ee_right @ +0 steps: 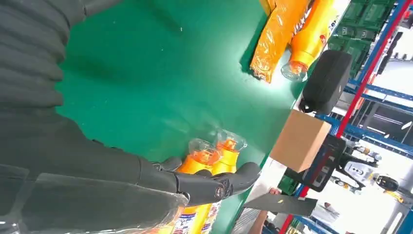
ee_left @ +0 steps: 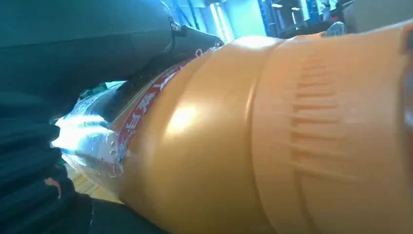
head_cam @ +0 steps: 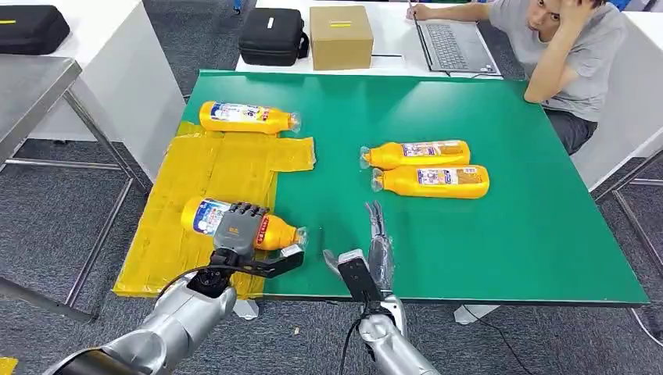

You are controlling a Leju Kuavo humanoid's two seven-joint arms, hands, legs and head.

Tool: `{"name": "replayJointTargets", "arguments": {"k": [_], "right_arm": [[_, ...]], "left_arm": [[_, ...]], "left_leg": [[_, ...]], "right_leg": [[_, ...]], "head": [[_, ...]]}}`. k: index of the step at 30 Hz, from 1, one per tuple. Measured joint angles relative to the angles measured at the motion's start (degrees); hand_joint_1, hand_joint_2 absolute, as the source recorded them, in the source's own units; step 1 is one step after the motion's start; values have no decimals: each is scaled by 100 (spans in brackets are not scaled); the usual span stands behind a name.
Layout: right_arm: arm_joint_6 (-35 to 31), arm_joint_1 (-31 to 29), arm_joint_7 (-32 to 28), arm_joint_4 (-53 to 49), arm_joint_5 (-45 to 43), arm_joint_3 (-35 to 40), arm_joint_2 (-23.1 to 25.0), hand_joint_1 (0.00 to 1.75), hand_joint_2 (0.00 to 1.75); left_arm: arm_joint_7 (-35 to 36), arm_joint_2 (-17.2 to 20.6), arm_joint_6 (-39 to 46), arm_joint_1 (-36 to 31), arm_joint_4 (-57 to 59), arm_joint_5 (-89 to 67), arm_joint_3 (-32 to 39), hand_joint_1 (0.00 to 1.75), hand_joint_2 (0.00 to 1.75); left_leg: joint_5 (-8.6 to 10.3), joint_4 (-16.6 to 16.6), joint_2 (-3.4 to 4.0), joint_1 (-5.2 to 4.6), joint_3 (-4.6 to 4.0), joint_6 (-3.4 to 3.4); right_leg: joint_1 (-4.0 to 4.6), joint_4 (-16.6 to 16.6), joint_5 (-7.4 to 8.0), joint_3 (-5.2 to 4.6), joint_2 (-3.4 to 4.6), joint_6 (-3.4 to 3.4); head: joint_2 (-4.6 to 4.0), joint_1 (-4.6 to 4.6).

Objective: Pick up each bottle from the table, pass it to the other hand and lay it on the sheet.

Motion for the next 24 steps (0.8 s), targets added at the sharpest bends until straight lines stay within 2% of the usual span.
{"name": "replayJointTargets", "arguments": {"k": [12, 24], "right_arm": [[0, -67, 0, 70, -9, 98, 0, 0, 175], [0, -71, 0, 87, -9, 131, 0, 0, 175]], "left_arm": [[359, 7, 475, 49, 61, -170, 9, 175, 175], [370, 7, 483, 52, 76, -177, 46, 175, 175]], "left_leg": [[0, 0, 3, 1, -5, -1], [0, 0, 3, 1, -6, -1]], "right_leg": [[1, 5, 0, -11, 4, -1], [1, 5, 0, -12, 4, -1]], "head": [[0, 0], [0, 0]]}}
